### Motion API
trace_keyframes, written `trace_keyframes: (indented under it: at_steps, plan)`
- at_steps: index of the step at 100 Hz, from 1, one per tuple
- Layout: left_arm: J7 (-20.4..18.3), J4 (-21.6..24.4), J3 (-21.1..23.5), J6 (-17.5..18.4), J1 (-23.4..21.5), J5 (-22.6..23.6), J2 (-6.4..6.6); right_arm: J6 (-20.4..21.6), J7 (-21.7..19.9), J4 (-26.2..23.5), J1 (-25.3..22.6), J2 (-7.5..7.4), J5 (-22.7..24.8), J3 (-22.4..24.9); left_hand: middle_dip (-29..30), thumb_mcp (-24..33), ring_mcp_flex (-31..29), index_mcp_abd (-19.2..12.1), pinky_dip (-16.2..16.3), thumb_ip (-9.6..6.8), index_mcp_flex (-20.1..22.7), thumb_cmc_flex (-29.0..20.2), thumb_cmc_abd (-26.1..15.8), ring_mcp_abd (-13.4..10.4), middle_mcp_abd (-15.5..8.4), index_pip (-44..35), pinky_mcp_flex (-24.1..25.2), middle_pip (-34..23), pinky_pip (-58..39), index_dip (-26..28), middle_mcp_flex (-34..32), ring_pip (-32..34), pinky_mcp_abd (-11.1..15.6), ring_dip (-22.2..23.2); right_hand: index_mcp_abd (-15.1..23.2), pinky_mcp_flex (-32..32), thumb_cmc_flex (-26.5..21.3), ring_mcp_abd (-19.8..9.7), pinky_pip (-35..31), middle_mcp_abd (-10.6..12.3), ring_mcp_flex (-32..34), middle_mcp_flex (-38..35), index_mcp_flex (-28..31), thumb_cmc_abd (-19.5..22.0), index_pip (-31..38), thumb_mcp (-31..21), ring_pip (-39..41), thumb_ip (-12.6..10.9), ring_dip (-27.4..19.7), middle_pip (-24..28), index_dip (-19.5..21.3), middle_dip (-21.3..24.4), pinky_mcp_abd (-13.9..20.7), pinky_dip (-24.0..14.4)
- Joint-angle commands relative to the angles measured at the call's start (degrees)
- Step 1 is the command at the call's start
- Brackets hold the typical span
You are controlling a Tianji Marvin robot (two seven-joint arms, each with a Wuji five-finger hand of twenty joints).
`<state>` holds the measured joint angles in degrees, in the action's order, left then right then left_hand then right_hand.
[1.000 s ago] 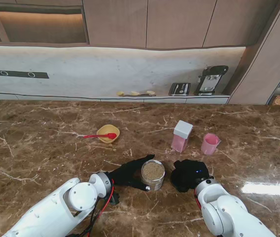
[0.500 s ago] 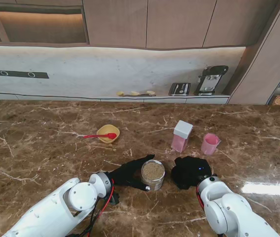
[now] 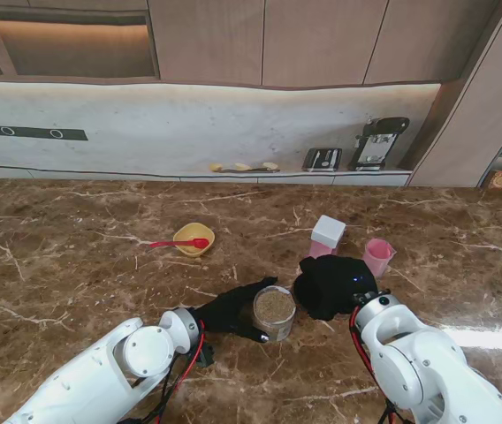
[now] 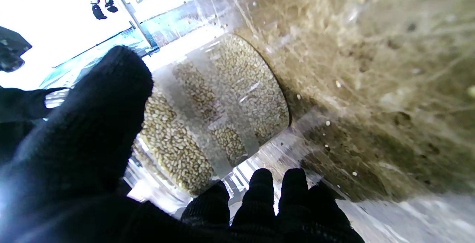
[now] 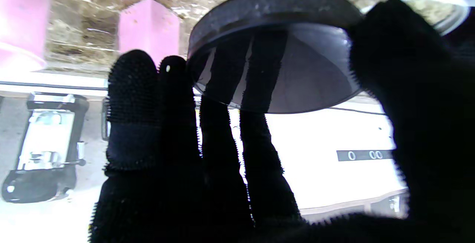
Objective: Measure grain into the airtight container
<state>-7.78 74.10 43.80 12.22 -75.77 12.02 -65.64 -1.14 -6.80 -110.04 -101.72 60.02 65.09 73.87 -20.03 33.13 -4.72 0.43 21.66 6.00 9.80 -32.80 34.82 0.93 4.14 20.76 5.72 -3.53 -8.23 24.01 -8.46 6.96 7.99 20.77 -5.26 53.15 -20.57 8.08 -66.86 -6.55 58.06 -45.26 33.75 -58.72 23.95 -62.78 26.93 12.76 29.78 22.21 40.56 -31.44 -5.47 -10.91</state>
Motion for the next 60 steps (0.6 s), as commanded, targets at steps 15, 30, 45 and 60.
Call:
trace_keyframes:
  at_steps: [15, 30, 45, 60]
  plan:
    - [-0.21, -1.14, -0.67, -0.22, -0.52, 0.12, 0.17, 0.71, -3.62, 0.30, 4.00, -0.28, -1.39, -4.21, -0.19, 0.08, 0.51, -0.85, 4.86, -1.48, -1.69, -0.92, -1.21, 4.21, -1.74, -33.67, -3.33, -0.03, -5.28, -1.01, 1.16, -0.68, -7.01, 0.53, 5.44, -0.89, -10.87, -5.52, -1.70, 6.41, 2.67, -4.95, 5.30, 10.46, 7.36, -12.63, 1.72, -7.23, 1.99, 6.10, 2.15, -2.30, 4.44, 1.38]
    - [-0.18, -1.29, -0.88, -0.12, -0.43, -0.08, 0.10, 0.05, -5.81, 1.90, 7.09, -0.54, -2.37, -7.66, -0.19, 0.12, 0.50, -0.92, 4.90, -1.46, -1.70, -0.82, -1.28, 4.24, -1.79, -33.67, -3.32, -0.03, -5.35, -1.06, 1.15, -0.64, -7.00, 0.56, 5.41, -0.90, -10.86, -5.47, -1.66, 6.39, 2.63, -4.73, 5.12, 10.86, 7.17, -12.52, 1.68, -7.31, 2.01, 5.99, 2.16, -2.29, 4.44, 1.31]
    - [-0.03, -1.18, -0.70, -0.26, -0.66, -0.07, 0.08, 0.23, -7.75, 2.88, 8.65, -0.87, -2.15, -9.86, -0.20, 0.10, 0.48, -0.86, 4.89, -1.46, -1.69, -0.83, -1.32, 4.28, -1.78, -33.68, -3.27, -0.04, -5.33, -1.08, 1.14, -0.62, -7.02, 0.57, 5.36, -1.03, -10.74, -5.48, -1.56, 6.41, 2.49, -4.70, 5.06, 11.33, 7.04, -12.20, 1.61, -7.38, 2.03, 5.97, 2.20, -2.33, 4.47, 1.23]
    - [0.08, -1.23, -0.63, -0.25, -0.73, -0.03, 0.07, 0.70, -8.29, 3.46, 9.40, -1.04, -1.67, -11.24, -0.18, 0.02, 0.46, -0.97, 4.91, -1.50, -1.69, -0.86, -1.46, 4.23, -1.79, -33.70, -3.30, -0.02, -5.36, -1.11, 1.15, -0.64, -6.98, 0.56, 5.43, -1.18, -10.53, -5.59, -1.45, 6.42, 2.44, -4.56, 5.00, 11.82, 6.91, -12.07, 1.62, -7.46, 2.07, 5.86, 2.22, -2.32, 4.55, 1.16]
